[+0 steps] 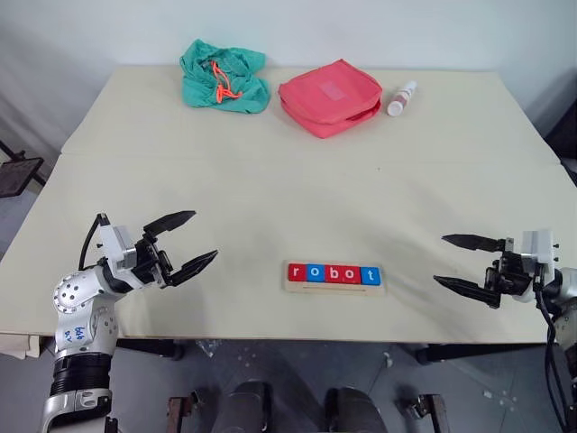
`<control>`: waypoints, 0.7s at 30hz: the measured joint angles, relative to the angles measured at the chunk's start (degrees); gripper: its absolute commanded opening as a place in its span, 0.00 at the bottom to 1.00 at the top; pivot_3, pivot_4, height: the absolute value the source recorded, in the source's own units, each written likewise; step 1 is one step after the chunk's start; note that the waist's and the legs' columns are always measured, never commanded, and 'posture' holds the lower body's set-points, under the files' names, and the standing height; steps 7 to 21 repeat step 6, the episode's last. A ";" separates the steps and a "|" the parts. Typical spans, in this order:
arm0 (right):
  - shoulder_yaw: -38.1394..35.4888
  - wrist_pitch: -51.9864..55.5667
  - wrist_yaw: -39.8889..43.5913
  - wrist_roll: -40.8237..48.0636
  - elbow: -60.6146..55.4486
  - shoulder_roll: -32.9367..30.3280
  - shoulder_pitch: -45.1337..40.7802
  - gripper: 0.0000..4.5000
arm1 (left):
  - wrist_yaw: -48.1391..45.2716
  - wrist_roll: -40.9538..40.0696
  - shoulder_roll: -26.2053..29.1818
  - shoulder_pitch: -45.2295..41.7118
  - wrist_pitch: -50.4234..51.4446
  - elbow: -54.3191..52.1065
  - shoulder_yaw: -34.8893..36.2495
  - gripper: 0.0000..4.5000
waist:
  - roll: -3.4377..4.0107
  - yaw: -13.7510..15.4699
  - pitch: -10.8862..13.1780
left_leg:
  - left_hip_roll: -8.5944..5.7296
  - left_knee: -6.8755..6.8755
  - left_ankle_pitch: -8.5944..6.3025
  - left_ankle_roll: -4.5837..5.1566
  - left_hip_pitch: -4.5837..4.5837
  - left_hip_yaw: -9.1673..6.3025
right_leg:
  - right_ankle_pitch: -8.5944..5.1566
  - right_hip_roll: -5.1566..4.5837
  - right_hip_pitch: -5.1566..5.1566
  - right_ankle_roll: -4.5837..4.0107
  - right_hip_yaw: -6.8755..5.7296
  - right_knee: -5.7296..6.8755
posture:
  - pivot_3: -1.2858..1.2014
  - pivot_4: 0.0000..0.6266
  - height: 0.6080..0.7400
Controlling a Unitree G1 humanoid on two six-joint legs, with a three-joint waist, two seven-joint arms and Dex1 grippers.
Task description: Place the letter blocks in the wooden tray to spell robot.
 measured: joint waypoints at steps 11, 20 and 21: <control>1.97 -0.05 0.01 2.64 1.62 -1.18 -0.43 0.99 | -1.58 -1.16 -0.02 -0.07 1.47 1.68 0.52 1.00 | 0.00 0.07 0.00 | 0.00 0.01 0.00 0.00 0.00 0.00 | 0.00 0.00 0.02 0.00 0.00 -0.01 | 0.52 0.24 1.00; 1.97 -0.05 0.01 2.64 1.62 -1.18 -0.43 0.99 | -1.58 -1.16 -0.02 -0.07 1.47 1.68 0.52 1.00 | 0.00 0.07 0.00 | 0.00 0.01 0.00 0.00 0.00 0.00 | 0.00 0.00 0.02 0.00 0.00 -0.01 | 0.52 0.24 1.00; 1.97 -0.05 0.01 2.64 1.62 -1.18 -0.43 0.99 | -1.58 -1.16 -0.02 -0.07 1.47 1.68 0.52 1.00 | 0.00 0.07 0.00 | 0.00 0.01 0.00 0.00 0.00 0.00 | 0.00 0.00 0.02 0.00 0.00 -0.01 | 0.52 0.24 1.00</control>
